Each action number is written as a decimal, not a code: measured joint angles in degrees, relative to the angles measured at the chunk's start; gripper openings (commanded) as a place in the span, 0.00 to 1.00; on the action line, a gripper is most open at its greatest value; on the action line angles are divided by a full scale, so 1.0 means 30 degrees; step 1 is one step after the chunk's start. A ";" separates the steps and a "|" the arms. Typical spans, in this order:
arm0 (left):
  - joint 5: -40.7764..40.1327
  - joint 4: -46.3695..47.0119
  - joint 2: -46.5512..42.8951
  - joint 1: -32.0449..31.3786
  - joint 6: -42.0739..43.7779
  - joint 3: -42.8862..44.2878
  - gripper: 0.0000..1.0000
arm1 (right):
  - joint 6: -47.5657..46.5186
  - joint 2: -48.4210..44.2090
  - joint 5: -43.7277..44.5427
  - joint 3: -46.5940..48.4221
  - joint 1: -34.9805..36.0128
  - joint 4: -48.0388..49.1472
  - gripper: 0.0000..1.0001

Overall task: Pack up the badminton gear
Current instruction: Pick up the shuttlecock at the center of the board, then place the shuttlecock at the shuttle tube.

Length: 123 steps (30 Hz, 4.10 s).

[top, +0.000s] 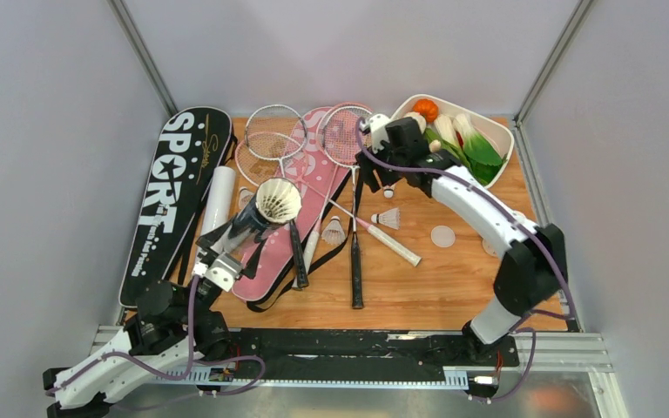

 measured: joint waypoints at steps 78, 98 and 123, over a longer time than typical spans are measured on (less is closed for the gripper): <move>-0.1341 -0.2419 0.6040 0.0000 -0.4597 0.2244 0.00 | -0.1370 -0.1545 -0.4393 0.7359 -0.3366 -0.1370 0.00; 0.0080 -0.3351 0.7504 0.0000 -0.7956 0.2987 0.00 | 0.5865 -0.8517 -0.7242 0.3708 0.0568 0.6856 0.00; 0.1880 -0.3665 0.7169 0.0007 -0.7650 0.2601 0.00 | 0.8575 -0.7635 -0.7453 -0.1843 0.5421 0.9588 0.01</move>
